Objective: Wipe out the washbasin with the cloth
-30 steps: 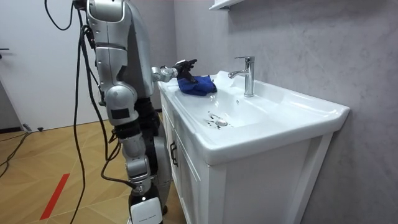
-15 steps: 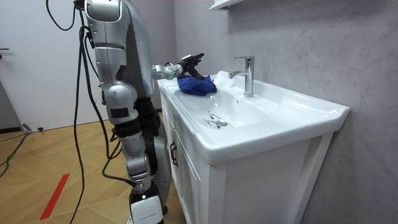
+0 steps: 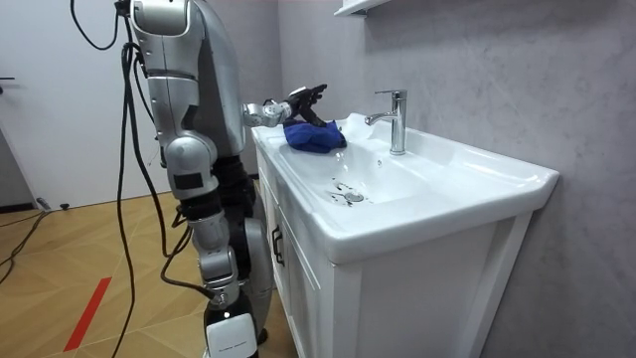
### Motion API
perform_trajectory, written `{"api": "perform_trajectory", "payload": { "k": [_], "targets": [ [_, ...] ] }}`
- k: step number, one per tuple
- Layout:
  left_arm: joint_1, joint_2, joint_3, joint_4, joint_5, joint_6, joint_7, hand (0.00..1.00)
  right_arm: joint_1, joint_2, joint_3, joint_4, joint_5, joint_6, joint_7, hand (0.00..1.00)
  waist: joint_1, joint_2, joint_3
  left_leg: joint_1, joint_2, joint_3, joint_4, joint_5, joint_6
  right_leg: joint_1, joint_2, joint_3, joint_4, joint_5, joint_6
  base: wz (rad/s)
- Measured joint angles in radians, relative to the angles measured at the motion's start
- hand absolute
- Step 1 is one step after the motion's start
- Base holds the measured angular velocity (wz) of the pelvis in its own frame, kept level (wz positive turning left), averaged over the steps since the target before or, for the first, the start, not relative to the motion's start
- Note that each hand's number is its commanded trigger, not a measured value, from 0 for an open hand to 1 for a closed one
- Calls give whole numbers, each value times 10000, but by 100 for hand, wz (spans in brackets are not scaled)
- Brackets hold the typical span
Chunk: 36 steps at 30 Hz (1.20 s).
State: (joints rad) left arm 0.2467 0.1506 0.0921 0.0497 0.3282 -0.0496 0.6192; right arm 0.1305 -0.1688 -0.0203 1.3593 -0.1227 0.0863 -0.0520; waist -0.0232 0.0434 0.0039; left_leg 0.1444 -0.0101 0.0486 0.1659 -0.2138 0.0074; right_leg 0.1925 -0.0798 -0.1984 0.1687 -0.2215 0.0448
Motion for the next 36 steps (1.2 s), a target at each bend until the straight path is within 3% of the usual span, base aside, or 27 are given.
{"api": "perform_trajectory", "payload": {
  "k": [14, 31, 36],
  "targets": [
    [19, -184, -250, 1652, 1076, 81, -591, 0, -1, -9, 6, -48, -74, 13, 126, 0, 15, -59, -7, 60, 1, 24, 3, 0, 1, -23, 0, 14, -10, 0, 0, 0],
    [22, -177, -378, 1666, 1489, 95, -783, 0, 8, -11, 1, -37, -49, 12, 109, 0, -20, -37, -54, 55, -1, 20, 4, 0, 1, -13, -1, 22, -12, 1, 1, 0],
    [15, -167, -373, 1655, 1738, 257, -584, 0, 15, -12, 3, -40, -29, 30, 55, 0, -30, -35, -50, 54, 1, 16, 33, 0, 1, -16, -1, 19, -11, 1, 0, 0]
  ]
}}
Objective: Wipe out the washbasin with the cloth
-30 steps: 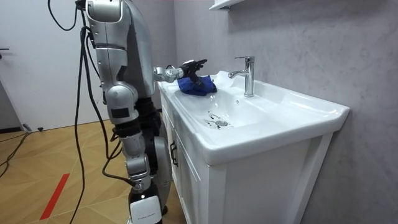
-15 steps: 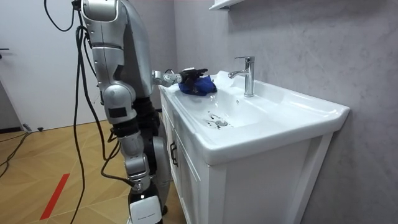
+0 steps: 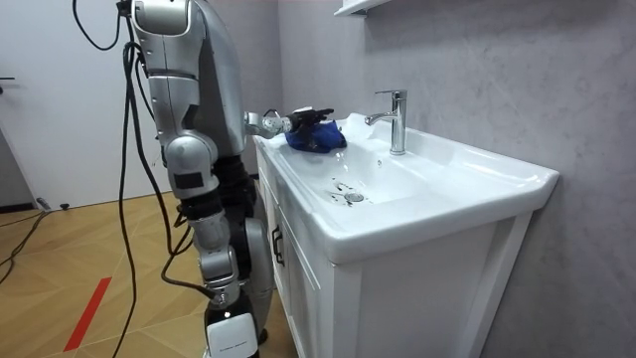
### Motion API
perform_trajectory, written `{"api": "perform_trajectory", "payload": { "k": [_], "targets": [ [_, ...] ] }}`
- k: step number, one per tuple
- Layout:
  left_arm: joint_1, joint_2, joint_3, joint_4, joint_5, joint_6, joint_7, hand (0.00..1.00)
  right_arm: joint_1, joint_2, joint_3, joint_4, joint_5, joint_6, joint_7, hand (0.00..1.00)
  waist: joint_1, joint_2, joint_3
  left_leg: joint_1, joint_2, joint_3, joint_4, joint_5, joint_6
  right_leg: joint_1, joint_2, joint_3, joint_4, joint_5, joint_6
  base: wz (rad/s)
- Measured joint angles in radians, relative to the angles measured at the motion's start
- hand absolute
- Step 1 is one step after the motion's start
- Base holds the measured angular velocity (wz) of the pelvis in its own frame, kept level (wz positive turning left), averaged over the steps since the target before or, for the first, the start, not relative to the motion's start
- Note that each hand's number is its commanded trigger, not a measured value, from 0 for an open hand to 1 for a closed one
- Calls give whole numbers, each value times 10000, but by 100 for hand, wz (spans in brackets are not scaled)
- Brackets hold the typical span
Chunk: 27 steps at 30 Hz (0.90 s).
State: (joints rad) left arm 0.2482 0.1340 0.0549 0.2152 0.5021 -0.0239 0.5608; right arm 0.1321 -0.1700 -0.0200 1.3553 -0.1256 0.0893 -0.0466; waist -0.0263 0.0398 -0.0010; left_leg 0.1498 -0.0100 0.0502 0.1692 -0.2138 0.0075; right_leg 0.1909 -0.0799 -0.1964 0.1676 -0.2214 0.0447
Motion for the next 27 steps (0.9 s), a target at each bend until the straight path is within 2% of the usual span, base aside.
{"api": "perform_trajectory", "payload": {
  "k": [8, 19, 22, 27],
  "targets": [
    [-15, 58, 10, -23, 46, 207, 435, 0, 13, -1, 2, -12, 97, 318, -55, 0, 54, 72, -9, -40, 2, -8, -15, -1, -1, -13, 8, 3, 12, 0, 0, 0],
    [353, 53, 201, 324, 117, 294, 662, 0, 27, 1, -10, -44, 41, 358, -58, 0, 57, -8, -45, 41, 1, -1, -11, 0, 0, 13, 9, 25, 4, 0, -1, 0],
    [363, 50, 207, 526, 130, 495, 625, 0, 40, 1, -12, -56, 39, 444, -51, 0, 44, 30, -48, 20, 4, -1, -14, 0, 0, 22, 9, 23, 27, 1, -2, 0],
    [306, 50, 205, 685, 139, 594, 624, 0, 65, 2, -4, -66, 52, 575, -49, 0, 37, 121, -47, 17, 11, 0, -35, -1, -2, 21, 15, 19, 31, 3, -5, 0]
  ]
}}
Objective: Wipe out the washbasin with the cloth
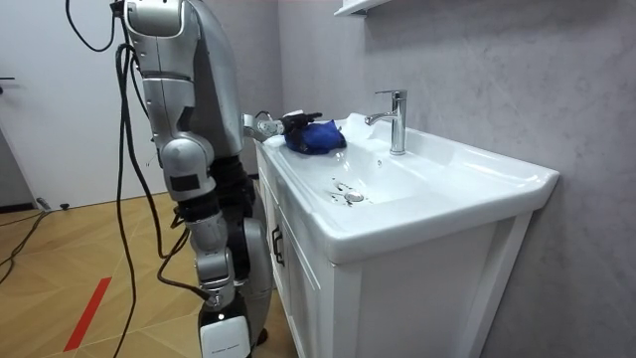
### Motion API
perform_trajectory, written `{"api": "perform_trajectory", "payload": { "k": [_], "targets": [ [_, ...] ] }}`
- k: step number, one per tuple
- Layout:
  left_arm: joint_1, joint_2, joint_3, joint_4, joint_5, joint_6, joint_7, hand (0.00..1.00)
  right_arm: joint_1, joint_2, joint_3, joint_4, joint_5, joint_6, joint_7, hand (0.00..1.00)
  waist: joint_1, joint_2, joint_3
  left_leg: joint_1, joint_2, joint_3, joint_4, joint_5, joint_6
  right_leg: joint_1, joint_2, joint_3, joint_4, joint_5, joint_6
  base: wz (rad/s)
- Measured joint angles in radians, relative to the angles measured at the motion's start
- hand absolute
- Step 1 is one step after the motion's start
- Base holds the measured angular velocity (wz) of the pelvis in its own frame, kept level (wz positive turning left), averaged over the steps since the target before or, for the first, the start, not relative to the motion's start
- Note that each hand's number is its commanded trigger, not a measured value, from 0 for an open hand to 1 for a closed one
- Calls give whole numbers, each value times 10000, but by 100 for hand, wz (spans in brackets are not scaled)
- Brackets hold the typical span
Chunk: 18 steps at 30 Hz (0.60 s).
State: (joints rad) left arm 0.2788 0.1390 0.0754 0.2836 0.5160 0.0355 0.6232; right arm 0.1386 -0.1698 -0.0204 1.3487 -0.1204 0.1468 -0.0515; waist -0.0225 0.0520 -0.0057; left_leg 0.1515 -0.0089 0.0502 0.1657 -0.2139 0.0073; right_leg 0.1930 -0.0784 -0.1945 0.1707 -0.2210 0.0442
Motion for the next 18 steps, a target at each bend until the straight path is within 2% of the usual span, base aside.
{"api": "perform_trajectory", "payload": {
  "k": [3, 4, 5, 6, 7, 13, 18],
  "targets": [
    [-3, 1, 3, 60, 5, 25, 0, 0, -11, 0, 1, -11, -7, 44, -17, 0, 2, 35, 0, 4, 1, 1, -2, 0, 0, -3, 3, 2, -5, 0, 0, 0],
    [-35, 10, 13, 124, 1, 23, 0, 3, -26, -1, -4, -8, -26, 64, -30, 0, 6, 38, 0, 13, 0, 1, 0, 1, 0, -3, 3, -1, -6, 0, 0, 0],
    [-71, 36, 24, 207, 1, 23, -1, 55, -38, -1, -4, -9, -33, 64, -34, 0, 5, 38, 0, 25, 0, 3, -2, 1, 0, 8, 3, -1, -11, 0, 0, 0],
    [-107, 61, 23, 276, 1, 21, -3, 91, -40, -3, -4, -11, -29, 62, -32, 0, 7, 38, 0, 26, 0, 3, -2, 1, 0, 12, 3, -2, -10, 0, 0, 0],
    [-135, 112, 28, 454, 1, 22, -4, 100, -43, -10, -6, -23, -26, 65, -27, 0, 17, 39, 0, 55, -1, 9, -2, 2, 0, 13, 2, -2, -9, 0, 0, 0],
    [-217, 171, 31, 593, 6, 92, 5, 100, 2, -46, -15, -294, -67, 79, -27, 0, -8, 37, 3, 93, 1, 43, -12, 4, -1, 12, -1, 10, -8, 0, 0, -1],
    [-244, 316, 30, 730, 279, 62, 331, 100, 0, -94, -18, -319, -52, 84, -21, 0, -10, 17, 0, 79, 2, 51, -44, 5, -3, 22, -1, 31, -21, -3, -1, 0]
  ]
}}
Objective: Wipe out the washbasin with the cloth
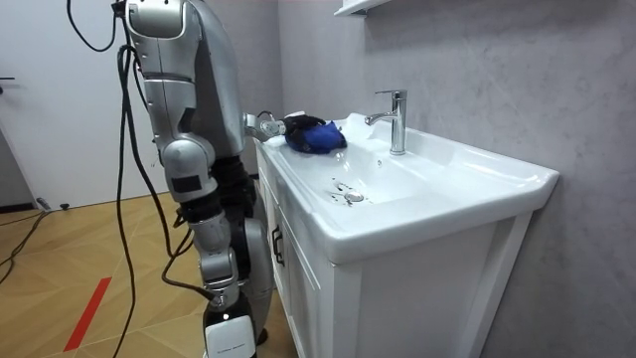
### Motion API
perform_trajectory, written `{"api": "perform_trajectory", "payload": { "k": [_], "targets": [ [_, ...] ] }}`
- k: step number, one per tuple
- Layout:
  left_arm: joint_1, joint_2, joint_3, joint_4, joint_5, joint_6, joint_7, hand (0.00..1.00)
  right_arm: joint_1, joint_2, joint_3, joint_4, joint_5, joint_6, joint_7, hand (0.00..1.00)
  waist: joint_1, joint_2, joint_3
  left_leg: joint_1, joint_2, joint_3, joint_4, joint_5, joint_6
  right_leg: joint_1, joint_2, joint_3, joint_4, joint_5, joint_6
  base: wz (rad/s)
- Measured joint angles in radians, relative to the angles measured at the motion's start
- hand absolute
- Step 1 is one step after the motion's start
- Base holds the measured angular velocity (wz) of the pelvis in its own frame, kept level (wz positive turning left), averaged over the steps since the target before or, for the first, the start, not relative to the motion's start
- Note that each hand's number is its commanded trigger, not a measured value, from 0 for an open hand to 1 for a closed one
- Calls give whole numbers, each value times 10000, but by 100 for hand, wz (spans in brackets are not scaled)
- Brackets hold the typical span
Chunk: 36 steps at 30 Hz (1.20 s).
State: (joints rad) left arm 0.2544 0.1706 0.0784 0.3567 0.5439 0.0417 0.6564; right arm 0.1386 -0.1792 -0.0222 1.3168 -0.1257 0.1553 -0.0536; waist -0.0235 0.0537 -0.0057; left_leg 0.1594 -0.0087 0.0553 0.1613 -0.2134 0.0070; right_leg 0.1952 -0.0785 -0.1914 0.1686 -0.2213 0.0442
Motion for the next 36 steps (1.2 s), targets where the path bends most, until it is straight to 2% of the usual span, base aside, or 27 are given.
{"api": "perform_trajectory", "payload": {
  "k": [9, 20, 28, 36],
  "targets": [
    [-73, 51, 253, 193, 403, 10, 481, 100, 16, -37, 7, -78, -4, 222, 52, 0, 7, -140, -75, 10, -1, 55, -3, 0, 0, -10, 0, 58, -6, -2, 1, -1],
    [-126, 50, 257, 347, 405, 64, 462, 100, 45, -89, 7, -310, 14, 550, 109, 0, -76, -92, -86, 62, 18, 158, -89, -1, -1, -30, 19, 152, 0, -1, 1, -2],
    [-195, 29, 244, 253, 559, 77, 482, 100, -7, -82, 10, -359, -12, 427, 127, 0, -69, -93, -88, 80, 25, 143, -76, 1, -2, -4, 25, 146, 2, 0, -1, 0],
    [-207, -47, 240, -475, 558, 528, -88, 100, 7, -64, 242, -259, 201, 385, 119, 0, -88, -108, -64, -2, 24, -12, -44, -3, -5, -37, 27, 88, -1, 5, -7, 2]
  ]
}}
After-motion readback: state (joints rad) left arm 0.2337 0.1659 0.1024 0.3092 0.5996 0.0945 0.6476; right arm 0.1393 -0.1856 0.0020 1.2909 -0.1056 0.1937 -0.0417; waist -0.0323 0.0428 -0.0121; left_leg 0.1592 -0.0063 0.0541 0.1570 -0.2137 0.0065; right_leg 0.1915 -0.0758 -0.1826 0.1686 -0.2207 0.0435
